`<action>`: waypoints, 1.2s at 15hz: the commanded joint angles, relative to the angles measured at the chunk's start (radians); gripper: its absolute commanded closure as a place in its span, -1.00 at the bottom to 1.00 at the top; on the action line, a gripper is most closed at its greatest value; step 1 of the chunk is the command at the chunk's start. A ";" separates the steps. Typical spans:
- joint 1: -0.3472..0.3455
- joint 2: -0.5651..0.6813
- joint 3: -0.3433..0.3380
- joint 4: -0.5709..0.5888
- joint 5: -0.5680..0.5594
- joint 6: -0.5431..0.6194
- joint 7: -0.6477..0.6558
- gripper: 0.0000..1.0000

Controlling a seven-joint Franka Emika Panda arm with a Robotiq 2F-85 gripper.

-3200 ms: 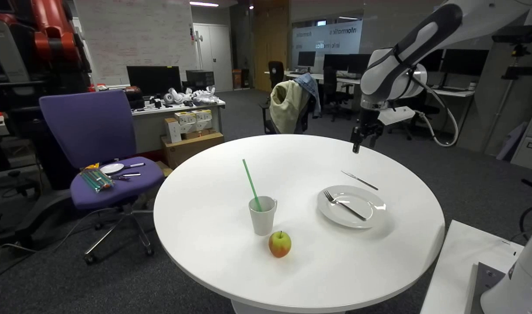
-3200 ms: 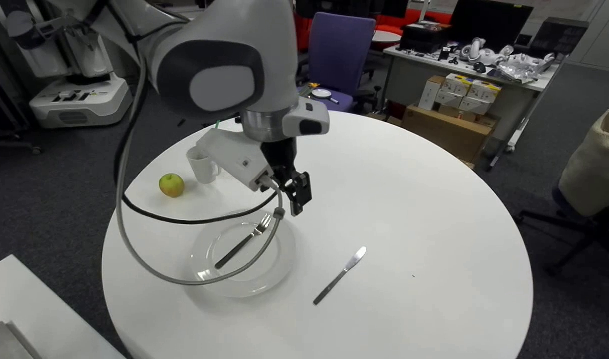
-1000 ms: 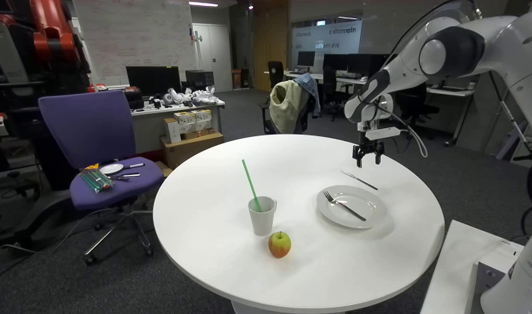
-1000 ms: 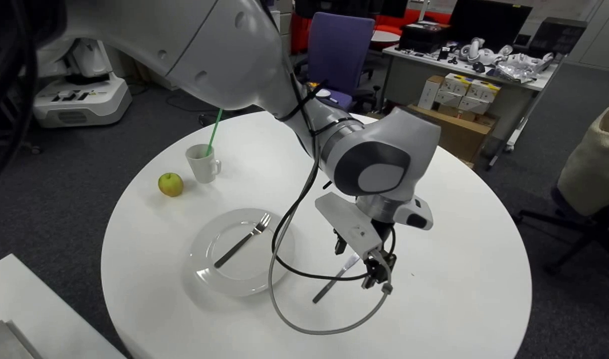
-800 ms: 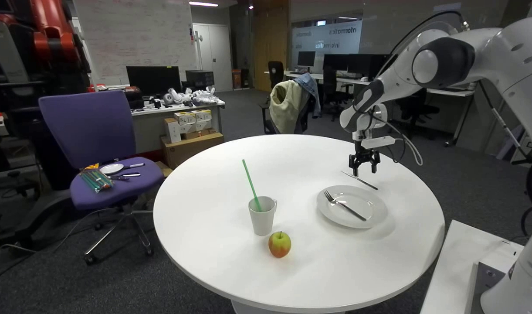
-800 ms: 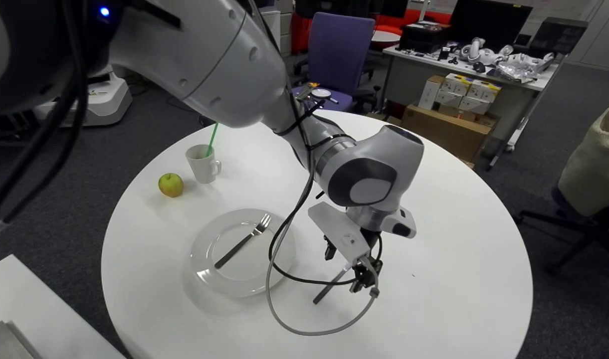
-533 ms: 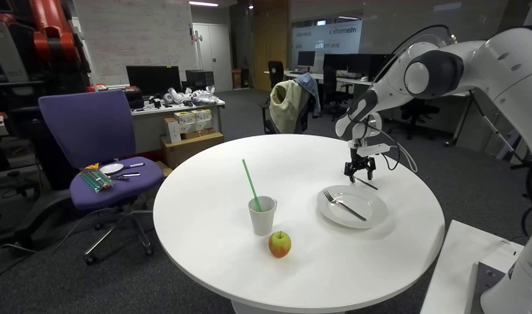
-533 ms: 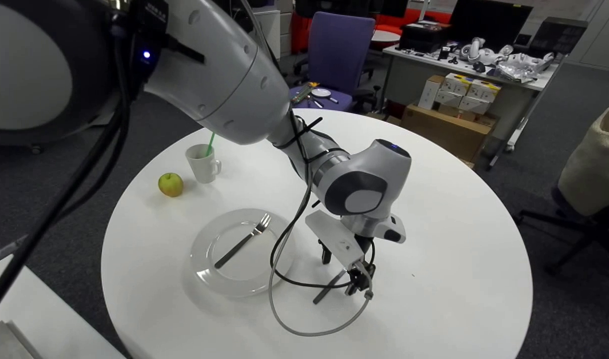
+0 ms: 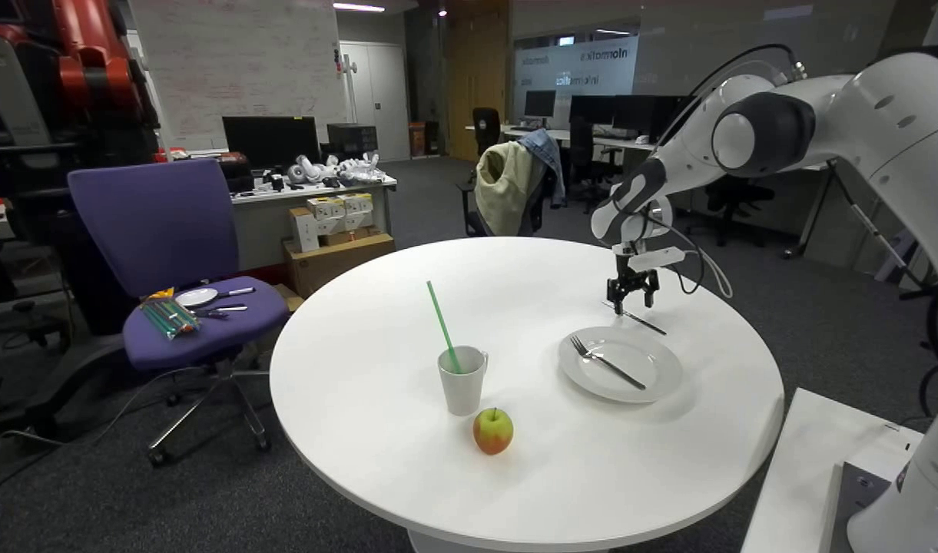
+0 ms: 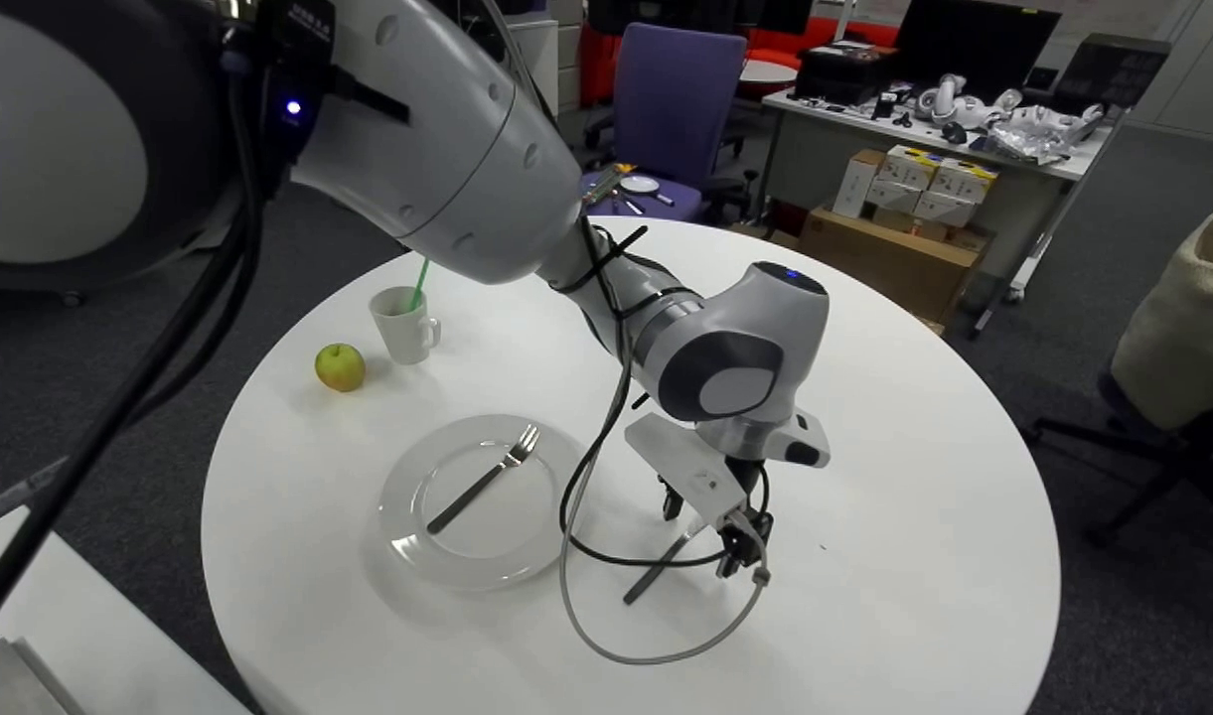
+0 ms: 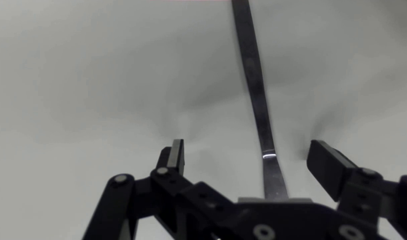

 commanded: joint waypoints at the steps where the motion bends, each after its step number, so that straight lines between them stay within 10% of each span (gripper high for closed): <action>1: -0.025 -0.010 0.025 0.003 -0.006 -0.003 -0.039 -1.00; 18: -0.083 -0.184 0.078 -0.301 0.033 0.247 -0.202 -1.00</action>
